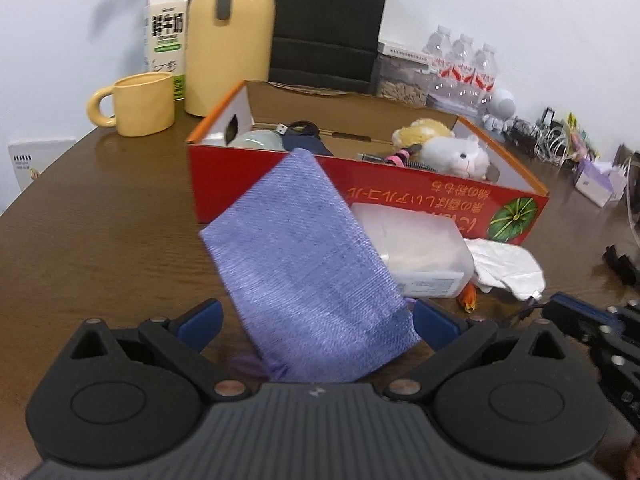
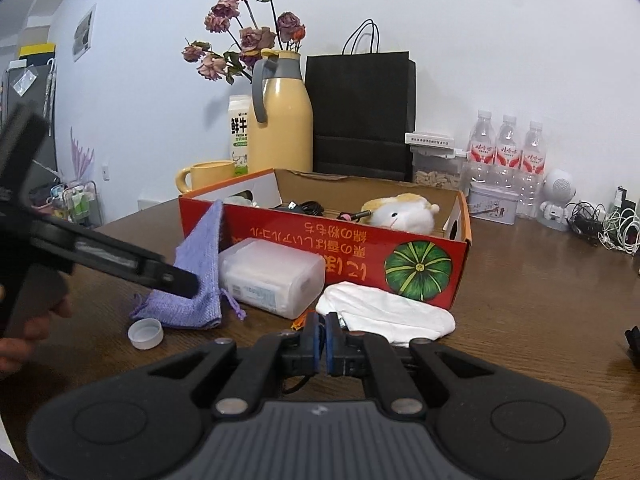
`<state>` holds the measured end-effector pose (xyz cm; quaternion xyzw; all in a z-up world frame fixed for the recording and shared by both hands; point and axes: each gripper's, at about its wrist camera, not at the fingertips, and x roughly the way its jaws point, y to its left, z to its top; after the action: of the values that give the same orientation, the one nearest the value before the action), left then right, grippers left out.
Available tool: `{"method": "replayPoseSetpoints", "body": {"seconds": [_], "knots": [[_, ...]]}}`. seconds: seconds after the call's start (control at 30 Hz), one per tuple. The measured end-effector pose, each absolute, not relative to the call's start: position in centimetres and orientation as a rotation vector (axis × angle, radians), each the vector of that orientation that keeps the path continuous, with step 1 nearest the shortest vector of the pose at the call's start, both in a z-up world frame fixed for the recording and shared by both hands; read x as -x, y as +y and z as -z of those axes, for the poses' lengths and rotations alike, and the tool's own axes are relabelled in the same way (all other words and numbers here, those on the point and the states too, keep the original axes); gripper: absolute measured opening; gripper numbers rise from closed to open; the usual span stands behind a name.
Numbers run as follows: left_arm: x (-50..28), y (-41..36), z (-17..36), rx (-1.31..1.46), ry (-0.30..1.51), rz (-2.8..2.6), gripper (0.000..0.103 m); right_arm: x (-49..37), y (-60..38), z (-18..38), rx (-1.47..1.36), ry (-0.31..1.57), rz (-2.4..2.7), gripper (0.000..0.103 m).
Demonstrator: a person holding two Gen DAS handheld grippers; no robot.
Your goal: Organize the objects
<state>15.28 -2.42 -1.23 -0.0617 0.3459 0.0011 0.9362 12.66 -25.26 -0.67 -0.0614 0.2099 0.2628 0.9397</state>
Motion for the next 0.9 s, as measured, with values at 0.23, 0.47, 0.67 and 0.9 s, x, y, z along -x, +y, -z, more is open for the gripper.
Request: {"method": "replayPoseSetpoints", "body": {"seconds": [0.23,0.47,0.67,0.9], "knots": [[-16.2,-2.9,2.9,0.065,0.721,-0.064,0.103,-12.6,-25.6,0.6,0.101,0.418,-0.547,0.003],[-15.8,-3.1,2.9,0.051,0.702,-0.058,0.097,-12.6,-25.8,0.6,0.092,0.414,-0.55,0.003],[-14.9,-3.4,2.8,0.033,0.678,-0.052,0.077,-12.6,-25.7,0.7,0.095,0.421,-0.544,0.004],[-13.6,-3.2,2.5,0.036,0.656,-0.017,0.029,-13.8,-25.3,1.2,0.092,0.503,-0.56,0.076]]}}
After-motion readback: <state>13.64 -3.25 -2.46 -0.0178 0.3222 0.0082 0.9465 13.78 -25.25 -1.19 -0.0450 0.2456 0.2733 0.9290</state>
